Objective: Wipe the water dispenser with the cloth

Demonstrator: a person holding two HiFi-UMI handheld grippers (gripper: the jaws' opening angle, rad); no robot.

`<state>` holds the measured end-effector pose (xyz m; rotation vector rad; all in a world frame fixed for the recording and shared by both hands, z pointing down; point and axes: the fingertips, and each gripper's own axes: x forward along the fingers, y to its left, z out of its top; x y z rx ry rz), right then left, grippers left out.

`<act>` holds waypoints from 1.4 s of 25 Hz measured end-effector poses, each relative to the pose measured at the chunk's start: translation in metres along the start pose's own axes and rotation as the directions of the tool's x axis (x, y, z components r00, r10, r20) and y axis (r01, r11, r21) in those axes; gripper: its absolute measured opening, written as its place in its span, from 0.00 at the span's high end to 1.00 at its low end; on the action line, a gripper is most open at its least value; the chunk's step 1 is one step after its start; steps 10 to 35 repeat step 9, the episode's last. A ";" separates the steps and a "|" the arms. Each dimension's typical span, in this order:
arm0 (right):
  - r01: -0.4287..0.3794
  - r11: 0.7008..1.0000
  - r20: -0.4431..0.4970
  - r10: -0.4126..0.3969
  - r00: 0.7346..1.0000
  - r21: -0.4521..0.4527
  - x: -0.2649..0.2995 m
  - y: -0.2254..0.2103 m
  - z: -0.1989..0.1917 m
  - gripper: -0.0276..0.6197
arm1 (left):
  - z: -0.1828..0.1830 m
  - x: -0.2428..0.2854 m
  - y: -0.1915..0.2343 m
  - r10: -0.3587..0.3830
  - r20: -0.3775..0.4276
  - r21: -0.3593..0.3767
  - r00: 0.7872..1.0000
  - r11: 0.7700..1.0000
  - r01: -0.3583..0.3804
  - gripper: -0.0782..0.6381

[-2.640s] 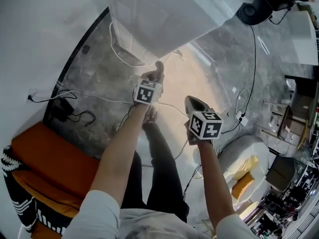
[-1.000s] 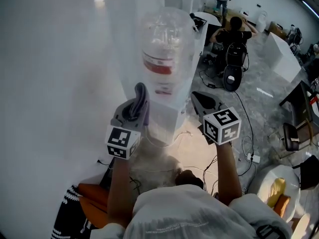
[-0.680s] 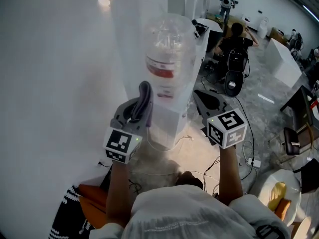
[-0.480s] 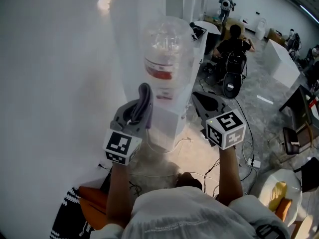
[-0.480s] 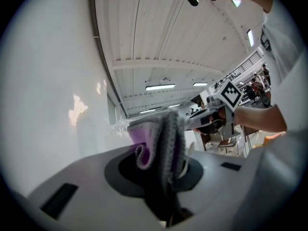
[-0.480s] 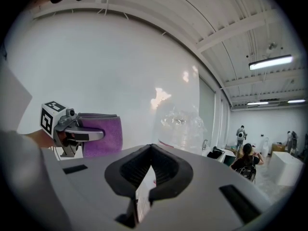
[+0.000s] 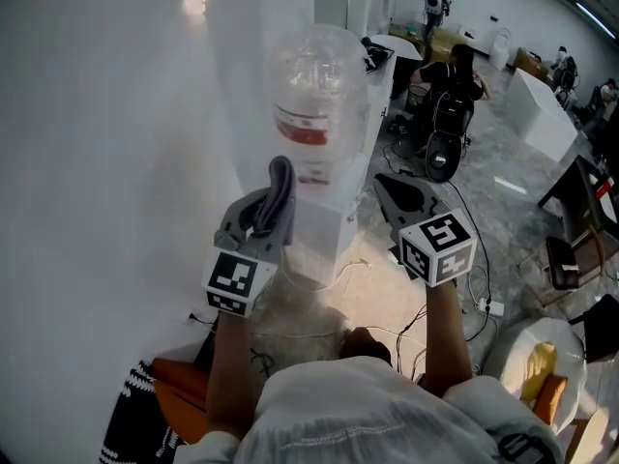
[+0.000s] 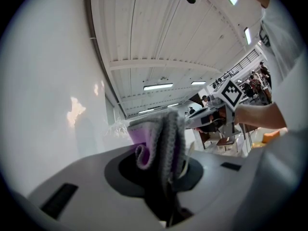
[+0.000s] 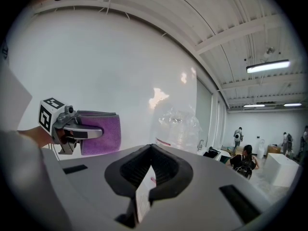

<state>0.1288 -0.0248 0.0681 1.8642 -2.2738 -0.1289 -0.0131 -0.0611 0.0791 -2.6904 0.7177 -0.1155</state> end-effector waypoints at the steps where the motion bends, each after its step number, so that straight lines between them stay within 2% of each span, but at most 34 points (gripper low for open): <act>1: 0.000 1.000 0.000 0.000 1.000 -0.001 0.000 0.000 0.000 0.93 | -0.001 0.000 -0.001 -0.002 0.000 -0.002 1.000 1.000 0.002 0.78; 35: 0.004 1.000 0.003 -0.004 1.000 -0.006 -0.006 -0.002 -0.004 0.93 | -0.006 0.002 -0.007 -0.015 -0.006 -0.007 1.000 1.000 0.015 0.78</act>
